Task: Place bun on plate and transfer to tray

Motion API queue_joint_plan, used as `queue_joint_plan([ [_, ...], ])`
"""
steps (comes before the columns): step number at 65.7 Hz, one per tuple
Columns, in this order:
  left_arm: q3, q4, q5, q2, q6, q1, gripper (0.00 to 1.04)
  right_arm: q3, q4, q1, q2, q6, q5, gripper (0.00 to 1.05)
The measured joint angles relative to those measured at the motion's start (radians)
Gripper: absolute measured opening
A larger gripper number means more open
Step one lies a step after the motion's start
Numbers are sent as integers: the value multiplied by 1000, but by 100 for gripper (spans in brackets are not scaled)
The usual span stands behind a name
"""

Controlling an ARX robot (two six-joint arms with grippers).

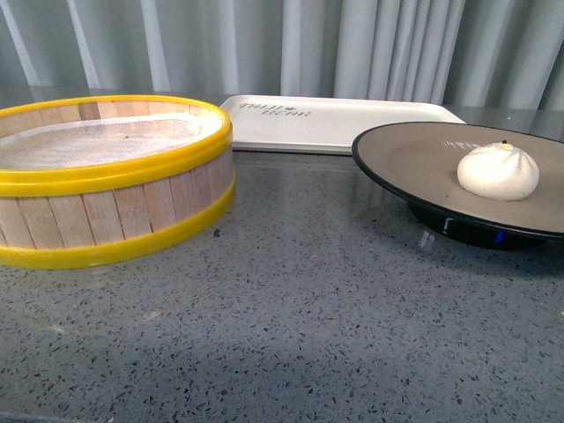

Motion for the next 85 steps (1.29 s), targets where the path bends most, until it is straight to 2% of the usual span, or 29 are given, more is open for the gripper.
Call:
queue_joint_plan([
  [24, 0, 0, 0, 0, 0, 0, 98, 22, 87, 100, 116, 119, -49, 95],
  [51, 0, 0, 0, 0, 0, 0, 98, 50, 117, 106, 165, 150, -69, 19],
  [58, 0, 0, 0, 0, 0, 0, 98, 50, 119, 105, 164, 141, -72, 4],
  [85, 0, 0, 0, 0, 0, 0, 98, 72, 228, 87, 182, 208, -86, 3],
])
